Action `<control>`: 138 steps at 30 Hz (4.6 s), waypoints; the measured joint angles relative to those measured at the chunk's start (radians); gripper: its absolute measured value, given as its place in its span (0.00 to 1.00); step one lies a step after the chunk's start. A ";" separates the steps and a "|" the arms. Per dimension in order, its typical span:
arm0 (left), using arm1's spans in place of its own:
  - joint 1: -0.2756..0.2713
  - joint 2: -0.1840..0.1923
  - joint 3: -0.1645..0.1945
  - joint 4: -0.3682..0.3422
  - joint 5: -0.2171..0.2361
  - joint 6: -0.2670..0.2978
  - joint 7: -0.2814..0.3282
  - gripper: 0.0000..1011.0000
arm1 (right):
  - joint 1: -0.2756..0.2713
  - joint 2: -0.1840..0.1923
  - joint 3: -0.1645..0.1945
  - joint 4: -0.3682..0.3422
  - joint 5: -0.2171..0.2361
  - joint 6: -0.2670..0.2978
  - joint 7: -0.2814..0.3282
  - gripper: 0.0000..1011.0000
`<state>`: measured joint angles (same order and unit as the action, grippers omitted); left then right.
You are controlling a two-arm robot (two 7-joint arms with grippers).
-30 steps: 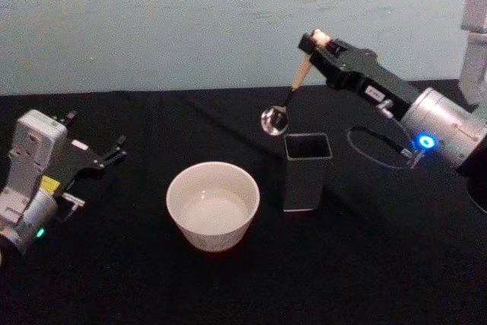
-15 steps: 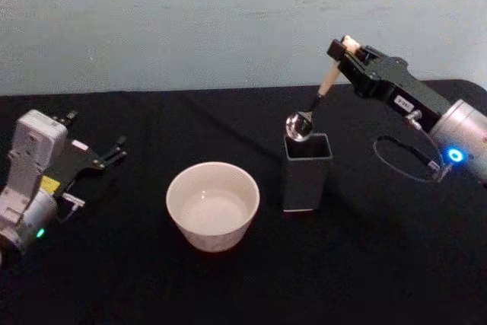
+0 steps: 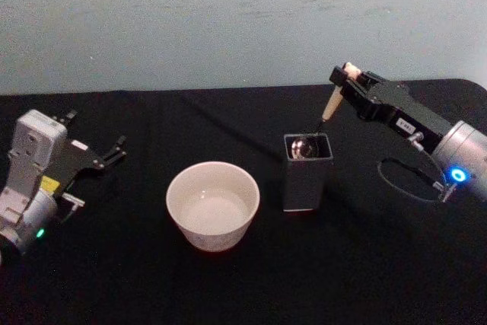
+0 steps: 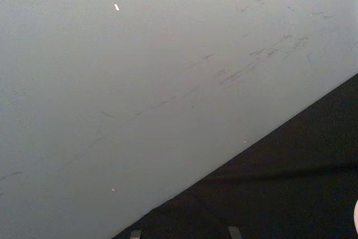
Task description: Pick up the stirring spoon with one hand, stir inside the cup, then place it back in its original position.
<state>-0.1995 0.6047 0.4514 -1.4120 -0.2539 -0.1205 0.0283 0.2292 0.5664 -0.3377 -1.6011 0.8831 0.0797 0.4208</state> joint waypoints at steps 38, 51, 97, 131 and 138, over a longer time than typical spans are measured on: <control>0.000 0.000 0.000 0.000 0.000 0.000 0.000 0.99 | 0.031 -0.052 -0.061 0.155 -0.093 0.041 -0.001 0.21; 0.000 0.000 0.000 0.000 0.000 0.000 0.000 0.99 | 0.033 -0.057 -0.060 0.161 -0.102 0.044 -0.007 0.21; 0.000 0.000 0.000 0.000 0.000 0.000 0.000 0.99 | 0.029 -0.067 -0.051 0.136 -0.160 -0.039 -0.022 0.99; 0.000 0.000 0.000 0.000 0.000 0.000 0.000 0.99 | -0.063 -0.213 0.066 0.209 -0.486 -0.110 -0.419 0.99; 0.000 0.000 0.000 0.000 0.000 0.000 0.000 0.99 | -0.063 -0.212 0.064 0.208 -0.487 -0.111 -0.419 0.99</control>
<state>-0.1995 0.6047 0.4514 -1.4119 -0.2539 -0.1205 0.0283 0.1661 0.3546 -0.2740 -1.3936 0.3966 -0.0311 0.0016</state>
